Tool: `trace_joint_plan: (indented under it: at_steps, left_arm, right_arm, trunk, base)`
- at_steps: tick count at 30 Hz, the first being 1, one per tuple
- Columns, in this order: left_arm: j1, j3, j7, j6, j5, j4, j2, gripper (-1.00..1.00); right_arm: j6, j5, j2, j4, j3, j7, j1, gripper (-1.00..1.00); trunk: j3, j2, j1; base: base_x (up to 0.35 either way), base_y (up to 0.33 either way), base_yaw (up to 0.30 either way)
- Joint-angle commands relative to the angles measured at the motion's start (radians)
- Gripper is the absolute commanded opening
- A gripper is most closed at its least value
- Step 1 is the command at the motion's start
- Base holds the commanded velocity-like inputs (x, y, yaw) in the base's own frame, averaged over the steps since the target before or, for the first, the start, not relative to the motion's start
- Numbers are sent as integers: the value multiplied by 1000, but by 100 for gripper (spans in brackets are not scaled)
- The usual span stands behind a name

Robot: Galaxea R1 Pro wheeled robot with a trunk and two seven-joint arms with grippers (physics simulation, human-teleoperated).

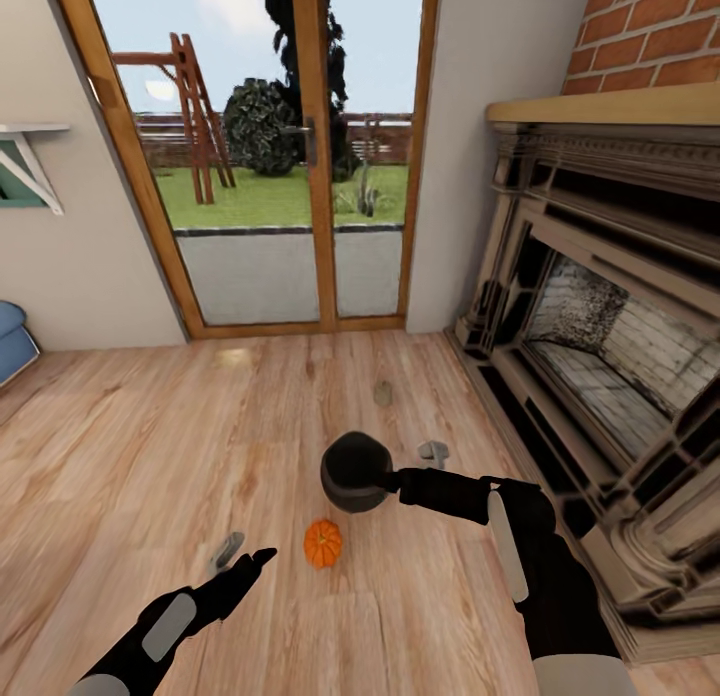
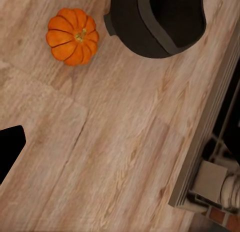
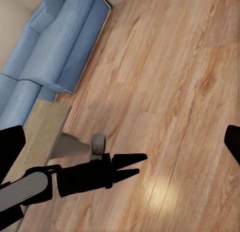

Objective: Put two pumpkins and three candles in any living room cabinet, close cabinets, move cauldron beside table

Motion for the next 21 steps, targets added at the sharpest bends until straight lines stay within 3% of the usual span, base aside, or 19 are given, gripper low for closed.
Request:
trace_joint_plan:
  at_steps: [1, 6, 14, 21]
  left_arm:
    - [0, -3, -1, 5, 8, 0, 1, 100]
    - [0, -2, -2, 5, 8, 0, 1, 100]
    - [0, -2, -3, 6, 8, -2, 1, 100]
    - [0, -2, -4, 6, 8, -2, 1, 100]
  right_arm:
    - [8, -6, 1, 0, -2, -1, -1, 100]
    - [9, -8, 1, 0, -2, -1, -1, 100]
    - [10, -8, 1, -1, -2, -1, -1, 100]
    - [10, -8, 1, 0, -2, -1, -1, 100]
  trunk:
    - [-1, 0, 0]
    - [-1, 0, 0]
    - [-1, 0, 0]
    - [-1, 0, 0]
  base:
    - [280, 46, -8]
    - [148, 14, -16]
    - [28, -17, -158]
    - [217, 41, -12]
